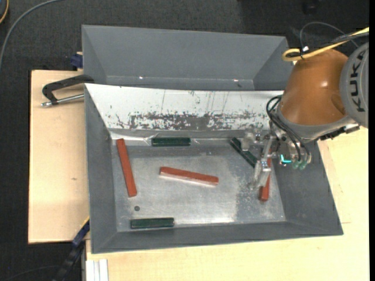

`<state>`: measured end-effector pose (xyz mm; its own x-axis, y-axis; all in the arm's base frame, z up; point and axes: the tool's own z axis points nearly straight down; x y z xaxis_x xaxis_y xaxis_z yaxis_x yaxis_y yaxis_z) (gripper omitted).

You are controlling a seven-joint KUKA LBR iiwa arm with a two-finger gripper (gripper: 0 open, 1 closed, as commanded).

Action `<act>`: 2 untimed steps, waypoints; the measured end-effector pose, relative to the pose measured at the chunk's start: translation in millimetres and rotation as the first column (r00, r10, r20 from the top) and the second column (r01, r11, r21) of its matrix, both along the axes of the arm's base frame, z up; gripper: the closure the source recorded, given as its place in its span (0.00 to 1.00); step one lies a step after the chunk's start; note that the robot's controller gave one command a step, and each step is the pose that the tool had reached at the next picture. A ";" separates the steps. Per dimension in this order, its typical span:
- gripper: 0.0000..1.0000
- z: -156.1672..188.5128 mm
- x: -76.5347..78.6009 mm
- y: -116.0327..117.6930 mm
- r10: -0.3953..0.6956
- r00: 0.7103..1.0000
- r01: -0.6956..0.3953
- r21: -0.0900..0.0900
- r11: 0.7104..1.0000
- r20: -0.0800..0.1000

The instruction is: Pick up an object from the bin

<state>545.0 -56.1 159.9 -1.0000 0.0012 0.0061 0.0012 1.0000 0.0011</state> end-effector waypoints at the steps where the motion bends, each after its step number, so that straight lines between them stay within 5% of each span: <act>1: 0.00 -77.8 -16.6 43.9 0.030 1.000 -0.030 0.003 1.000 -0.002; 2: 0.00 -89.2 24.5 102.6 0.377 0.926 -0.377 0.000 0.926 0.014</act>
Offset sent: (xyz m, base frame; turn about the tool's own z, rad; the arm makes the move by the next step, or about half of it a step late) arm -0.0145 0.0403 -0.0740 -0.0265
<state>569.5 46.6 70.7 -0.9265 -0.3762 -0.0081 -0.3763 0.9265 0.0012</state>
